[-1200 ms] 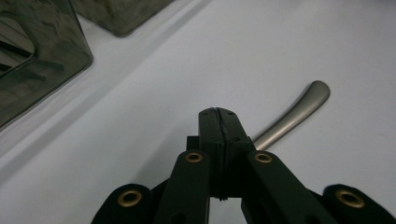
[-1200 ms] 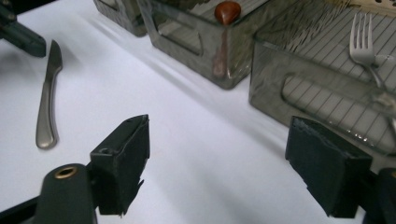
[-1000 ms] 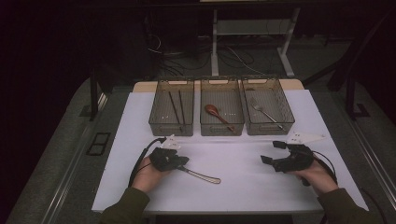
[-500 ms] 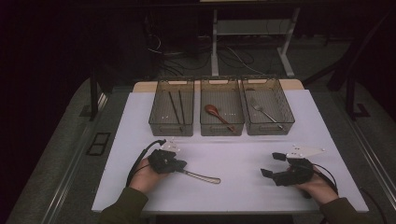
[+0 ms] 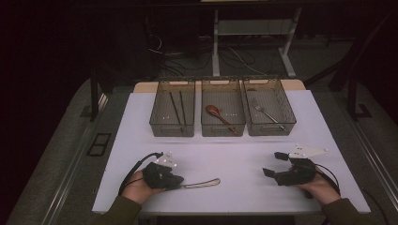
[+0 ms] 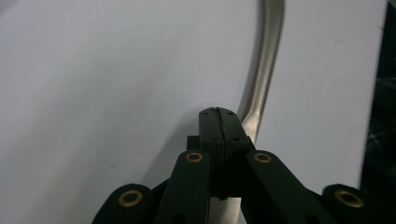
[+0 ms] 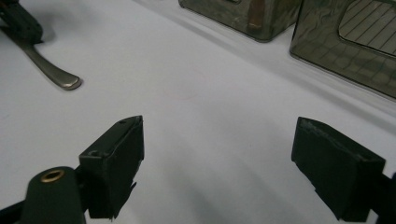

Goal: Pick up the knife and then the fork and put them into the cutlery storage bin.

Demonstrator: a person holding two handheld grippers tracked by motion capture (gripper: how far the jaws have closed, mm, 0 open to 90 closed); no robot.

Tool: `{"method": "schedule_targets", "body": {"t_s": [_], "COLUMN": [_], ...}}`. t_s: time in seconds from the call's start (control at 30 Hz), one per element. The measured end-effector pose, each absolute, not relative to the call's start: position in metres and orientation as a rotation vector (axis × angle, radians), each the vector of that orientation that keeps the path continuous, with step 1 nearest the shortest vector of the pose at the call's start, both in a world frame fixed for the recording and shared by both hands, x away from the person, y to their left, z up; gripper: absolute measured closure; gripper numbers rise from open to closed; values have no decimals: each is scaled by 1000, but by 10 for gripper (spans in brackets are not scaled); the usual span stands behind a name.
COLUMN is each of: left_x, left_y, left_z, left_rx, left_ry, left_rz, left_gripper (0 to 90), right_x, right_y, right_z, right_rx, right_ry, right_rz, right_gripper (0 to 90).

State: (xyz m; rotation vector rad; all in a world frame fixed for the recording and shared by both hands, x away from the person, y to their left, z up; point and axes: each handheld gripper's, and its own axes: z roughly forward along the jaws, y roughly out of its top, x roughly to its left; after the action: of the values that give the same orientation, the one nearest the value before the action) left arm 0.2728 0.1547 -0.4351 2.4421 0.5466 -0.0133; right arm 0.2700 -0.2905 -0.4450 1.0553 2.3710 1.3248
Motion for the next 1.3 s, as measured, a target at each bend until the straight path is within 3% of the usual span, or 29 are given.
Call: {"method": "schedule_targets", "body": {"t_s": [0.13, 0.17, 0.37, 0.73, 1.3], "left_x": [268, 267, 259, 260, 262], "left_y": [153, 152, 134, 124, 125], "left_z": [-433, -431, -427, -444, -446], "left_rx": [2394, 2368, 2303, 2355, 2353], "left_ry": [522, 527, 428, 406, 355], "left_rz": [12, 3, 21, 12, 17], "left_gripper": [873, 818, 727, 722, 787], "right_x": [270, 270, 270, 270, 271], "right_y": [-290, -290, -291, -291, -288], "right_z": [-445, -445, -445, -444, -445], "right_rx": [1048, 1049, 1046, 1029, 1007], "right_ry": [2374, 2372, 2372, 2372, 2411], "right_rz": [1319, 1321, 1323, 1327, 1317], "right_gripper": [163, 163, 163, 163, 163]}}
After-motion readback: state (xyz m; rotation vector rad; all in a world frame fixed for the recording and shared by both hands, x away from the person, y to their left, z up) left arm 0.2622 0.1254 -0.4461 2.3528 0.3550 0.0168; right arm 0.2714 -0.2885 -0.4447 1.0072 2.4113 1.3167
